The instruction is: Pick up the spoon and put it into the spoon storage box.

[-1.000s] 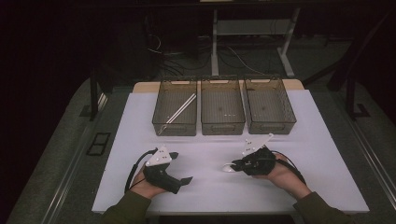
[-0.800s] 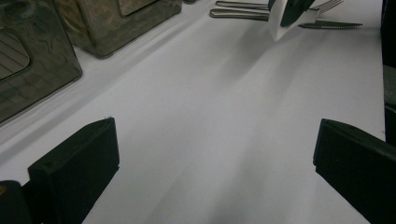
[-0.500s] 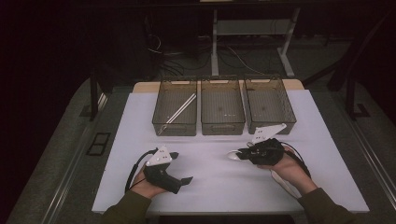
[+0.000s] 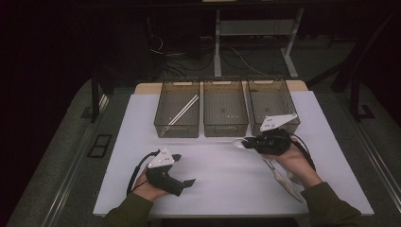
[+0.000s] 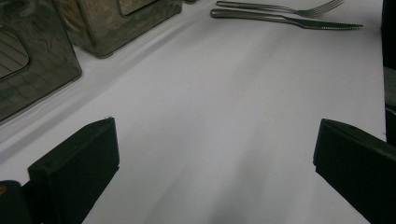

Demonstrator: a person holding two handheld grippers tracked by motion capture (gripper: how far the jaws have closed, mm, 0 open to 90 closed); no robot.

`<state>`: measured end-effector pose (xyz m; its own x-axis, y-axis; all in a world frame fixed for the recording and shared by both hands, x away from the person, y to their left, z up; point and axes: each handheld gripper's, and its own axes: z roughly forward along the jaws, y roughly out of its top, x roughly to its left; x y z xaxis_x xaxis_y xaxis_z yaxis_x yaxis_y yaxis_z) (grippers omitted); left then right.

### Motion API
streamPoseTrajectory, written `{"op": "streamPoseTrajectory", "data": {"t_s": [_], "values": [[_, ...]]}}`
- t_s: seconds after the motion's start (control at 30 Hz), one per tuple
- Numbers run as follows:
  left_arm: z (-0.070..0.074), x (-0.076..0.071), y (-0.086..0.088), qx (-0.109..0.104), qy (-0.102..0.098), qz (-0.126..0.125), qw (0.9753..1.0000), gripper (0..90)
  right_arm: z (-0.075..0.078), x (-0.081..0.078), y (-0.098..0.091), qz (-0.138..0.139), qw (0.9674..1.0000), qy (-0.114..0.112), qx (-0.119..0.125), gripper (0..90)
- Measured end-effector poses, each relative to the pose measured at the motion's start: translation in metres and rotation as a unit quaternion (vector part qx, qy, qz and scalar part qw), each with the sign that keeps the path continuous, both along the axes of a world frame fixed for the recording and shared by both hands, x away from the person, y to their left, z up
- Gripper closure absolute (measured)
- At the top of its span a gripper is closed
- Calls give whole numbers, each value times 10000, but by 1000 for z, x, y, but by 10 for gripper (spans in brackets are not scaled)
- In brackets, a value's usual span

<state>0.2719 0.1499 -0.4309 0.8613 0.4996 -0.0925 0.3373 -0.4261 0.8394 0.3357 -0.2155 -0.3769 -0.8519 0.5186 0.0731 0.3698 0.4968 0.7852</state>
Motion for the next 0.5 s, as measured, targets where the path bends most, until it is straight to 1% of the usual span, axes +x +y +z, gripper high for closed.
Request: {"op": "streamPoseTrajectory", "data": {"t_s": [0.23, 0.5], "values": [[0, 0, 0, -9, 9, 0, 10000, 0, 7, 13, 2, -113, 9999, -64, 22, 816], [0, -1, 0, 3, 11, -17, 10000, 0, 17, 31, 6, -285, 9995, -102, -9, 816]]}}
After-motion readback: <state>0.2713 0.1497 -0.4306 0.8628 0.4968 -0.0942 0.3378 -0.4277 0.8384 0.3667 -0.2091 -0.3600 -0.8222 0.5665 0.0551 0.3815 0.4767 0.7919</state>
